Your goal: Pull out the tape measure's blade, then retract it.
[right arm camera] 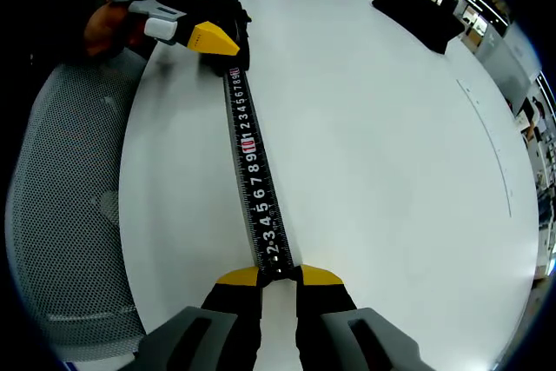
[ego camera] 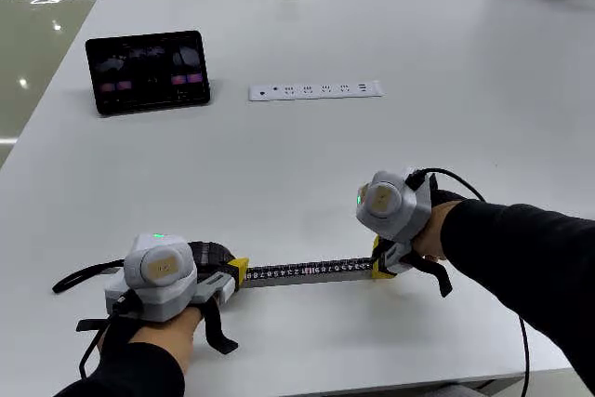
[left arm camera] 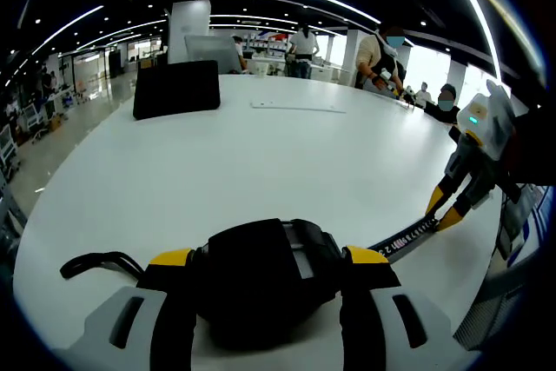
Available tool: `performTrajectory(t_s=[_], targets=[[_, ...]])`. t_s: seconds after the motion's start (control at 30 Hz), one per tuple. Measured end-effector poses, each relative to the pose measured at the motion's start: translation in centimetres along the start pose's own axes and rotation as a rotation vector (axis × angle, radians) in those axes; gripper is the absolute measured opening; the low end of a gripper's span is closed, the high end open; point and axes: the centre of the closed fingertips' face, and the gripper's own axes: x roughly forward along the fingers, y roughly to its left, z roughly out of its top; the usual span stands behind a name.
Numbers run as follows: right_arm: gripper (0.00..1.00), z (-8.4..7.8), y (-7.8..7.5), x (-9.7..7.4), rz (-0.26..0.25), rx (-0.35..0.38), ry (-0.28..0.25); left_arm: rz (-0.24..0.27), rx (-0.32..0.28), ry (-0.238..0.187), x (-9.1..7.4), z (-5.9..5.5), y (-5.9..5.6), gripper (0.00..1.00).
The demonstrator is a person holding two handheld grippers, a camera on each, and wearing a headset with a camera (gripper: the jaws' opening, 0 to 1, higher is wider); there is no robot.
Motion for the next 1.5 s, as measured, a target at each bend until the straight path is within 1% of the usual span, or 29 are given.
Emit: performTrajectory(t_s=[1.5], targets=[[0.11, 0.98, 0.08, 0.33, -0.008, 0.008, -0.002, 0.000, 0.000, 0.003, -0.01, -0.02, -0.05, 0.63]])
